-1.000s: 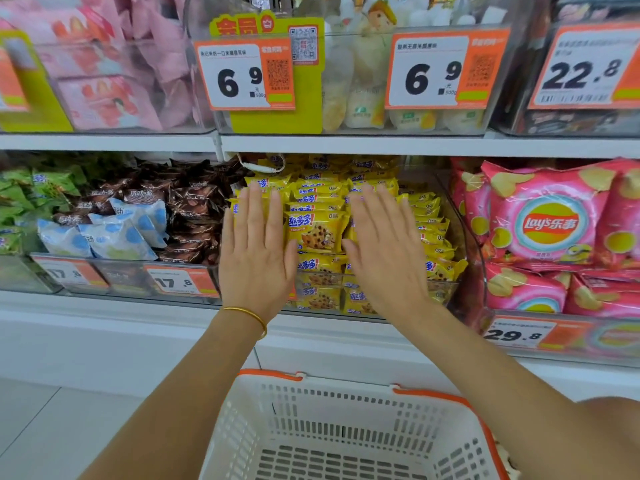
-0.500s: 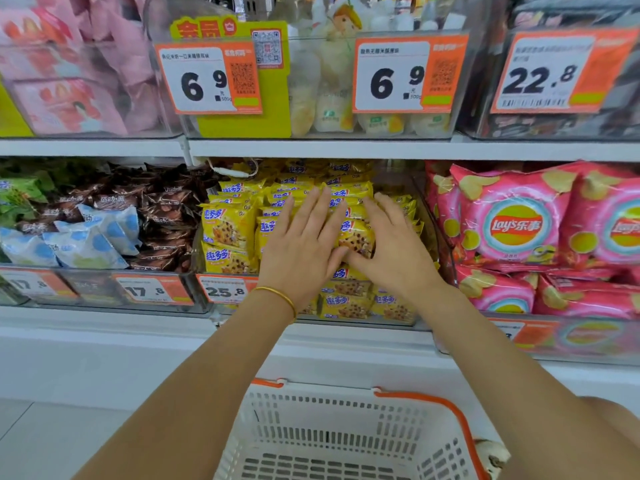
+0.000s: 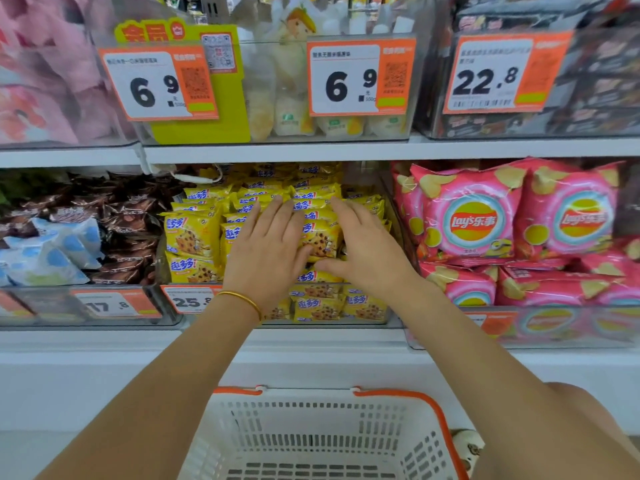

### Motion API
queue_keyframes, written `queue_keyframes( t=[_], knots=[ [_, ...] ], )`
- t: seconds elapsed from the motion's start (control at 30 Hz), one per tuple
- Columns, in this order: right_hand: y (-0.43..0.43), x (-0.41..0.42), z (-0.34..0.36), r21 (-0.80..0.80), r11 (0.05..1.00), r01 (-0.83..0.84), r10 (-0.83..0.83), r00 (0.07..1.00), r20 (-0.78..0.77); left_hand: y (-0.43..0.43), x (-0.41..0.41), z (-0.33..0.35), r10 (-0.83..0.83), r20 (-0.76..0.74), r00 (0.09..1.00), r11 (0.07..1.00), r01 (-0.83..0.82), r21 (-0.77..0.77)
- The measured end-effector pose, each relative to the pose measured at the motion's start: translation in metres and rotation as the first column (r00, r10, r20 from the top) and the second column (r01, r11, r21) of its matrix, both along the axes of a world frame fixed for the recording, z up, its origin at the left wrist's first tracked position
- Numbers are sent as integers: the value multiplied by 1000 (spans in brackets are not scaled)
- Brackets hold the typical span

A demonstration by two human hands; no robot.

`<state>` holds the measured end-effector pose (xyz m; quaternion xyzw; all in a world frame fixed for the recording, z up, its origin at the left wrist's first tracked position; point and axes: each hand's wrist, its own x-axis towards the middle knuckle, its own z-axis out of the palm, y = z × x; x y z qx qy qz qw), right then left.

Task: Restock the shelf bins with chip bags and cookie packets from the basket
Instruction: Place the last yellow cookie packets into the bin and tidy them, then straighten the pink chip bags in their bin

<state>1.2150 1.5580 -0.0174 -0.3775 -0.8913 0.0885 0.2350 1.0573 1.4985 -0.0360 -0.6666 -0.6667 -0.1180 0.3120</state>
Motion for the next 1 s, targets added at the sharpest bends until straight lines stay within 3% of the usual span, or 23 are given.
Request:
queue_keyframes(
  t=[0.13, 0.2, 0.3, 0.43, 0.57, 0.77, 1.0],
  knots=[
    [-31, 32, 12, 107, 994, 14, -10, 999, -30, -8, 19, 7, -44, 61, 997, 997, 40, 72],
    [-42, 59, 15, 219, 975, 38, -12, 993, -121, -8, 43, 13, -136, 89, 987, 982, 122, 144],
    [-41, 108, 10, 369, 909, 195, -78, 948, -310, 0, 96, 24, -319, 55, 946, 929, 301, 213],
    [-16, 172, 13, 396, 793, 463, -281, 855, -437, 27, 165, 35, -434, -42, 900, 875, 433, 216],
    [20, 204, 14, 454, 672, 585, -488, 811, -323, 53, 201, 30, -327, -12, 945, 927, 323, 192],
    [47, 203, 0, 468, 712, 523, -547, 831, -97, 69, 207, 13, -189, -41, 981, 973, 193, 125],
    [53, 198, -11, 471, 719, 510, -523, 845, -116, 72, 201, 15, -171, -77, 982, 981, 177, 81]
  ],
)
